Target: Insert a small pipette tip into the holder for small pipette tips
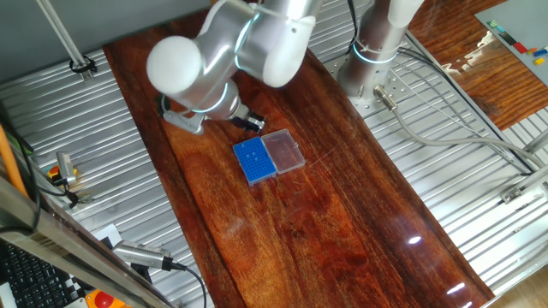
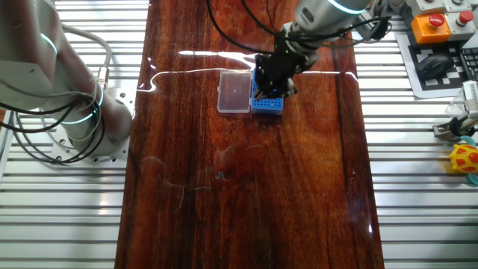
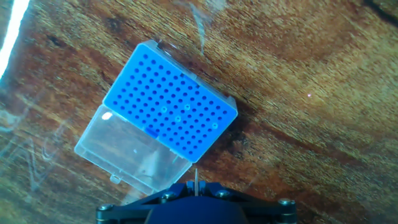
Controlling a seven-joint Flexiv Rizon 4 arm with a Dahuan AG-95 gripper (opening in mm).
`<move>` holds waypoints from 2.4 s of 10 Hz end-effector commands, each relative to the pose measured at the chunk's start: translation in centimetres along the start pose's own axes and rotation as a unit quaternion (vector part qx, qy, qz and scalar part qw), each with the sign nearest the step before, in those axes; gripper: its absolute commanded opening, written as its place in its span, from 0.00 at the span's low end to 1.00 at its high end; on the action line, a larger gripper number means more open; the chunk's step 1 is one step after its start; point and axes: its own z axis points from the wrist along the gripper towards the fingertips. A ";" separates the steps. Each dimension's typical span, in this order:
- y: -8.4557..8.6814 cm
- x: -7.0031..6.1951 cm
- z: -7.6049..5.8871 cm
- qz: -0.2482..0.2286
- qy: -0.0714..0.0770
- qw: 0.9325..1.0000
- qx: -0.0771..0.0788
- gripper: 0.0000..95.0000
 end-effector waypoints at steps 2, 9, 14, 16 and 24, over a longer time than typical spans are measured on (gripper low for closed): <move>0.0 0.1 0.1 -0.006 0.003 1.000 0.015 0.00; 0.2 -2.2 1.5 -0.084 0.050 0.993 0.063 0.00; -0.2 -2.7 2.3 -0.102 0.077 0.988 0.090 0.00; -0.2 -2.7 2.4 -0.103 0.080 0.987 0.092 0.00; -0.5 -3.1 3.4 -0.105 0.098 0.983 0.114 0.00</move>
